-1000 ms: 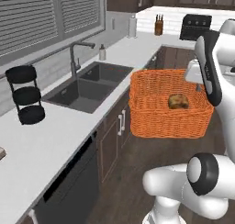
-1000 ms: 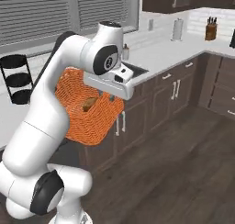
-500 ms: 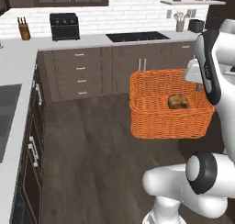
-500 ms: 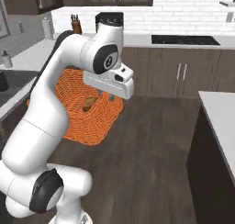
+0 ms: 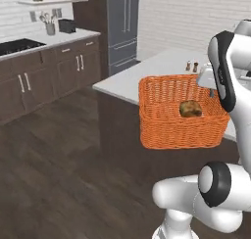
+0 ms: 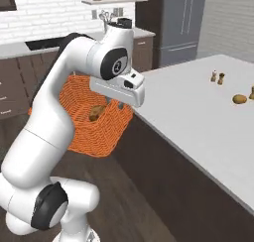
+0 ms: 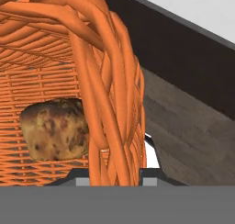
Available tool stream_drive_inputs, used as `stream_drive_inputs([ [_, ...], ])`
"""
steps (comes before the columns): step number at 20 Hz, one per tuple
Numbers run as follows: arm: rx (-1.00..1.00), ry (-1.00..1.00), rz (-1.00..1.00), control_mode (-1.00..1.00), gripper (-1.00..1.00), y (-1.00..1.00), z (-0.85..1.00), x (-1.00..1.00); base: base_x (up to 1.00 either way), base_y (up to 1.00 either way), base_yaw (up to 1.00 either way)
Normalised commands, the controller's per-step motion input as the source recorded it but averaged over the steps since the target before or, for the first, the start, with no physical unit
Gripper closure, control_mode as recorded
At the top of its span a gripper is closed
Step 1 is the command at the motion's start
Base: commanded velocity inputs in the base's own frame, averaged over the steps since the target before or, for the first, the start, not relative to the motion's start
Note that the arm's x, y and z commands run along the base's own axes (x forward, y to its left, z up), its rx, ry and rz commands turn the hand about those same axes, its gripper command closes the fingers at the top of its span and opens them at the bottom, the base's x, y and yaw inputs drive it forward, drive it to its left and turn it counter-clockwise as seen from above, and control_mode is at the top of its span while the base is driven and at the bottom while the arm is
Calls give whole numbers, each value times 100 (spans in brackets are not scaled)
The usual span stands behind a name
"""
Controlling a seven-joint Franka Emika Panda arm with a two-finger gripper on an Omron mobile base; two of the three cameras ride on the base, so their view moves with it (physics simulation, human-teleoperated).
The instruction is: Open the cabinet, pick up the bread from the cabinet and place it in the basket. Then move the basket to the dining counter.
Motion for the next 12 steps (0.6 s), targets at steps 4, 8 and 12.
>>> stream_drive_inputs([
  [4,0,0,0,100,100,0,0,0,18,30,-86],
  [8,0,0,0,100,100,0,0,0,33,76,-68],
  [12,0,0,0,100,100,0,0,0,50,100,-45],
])
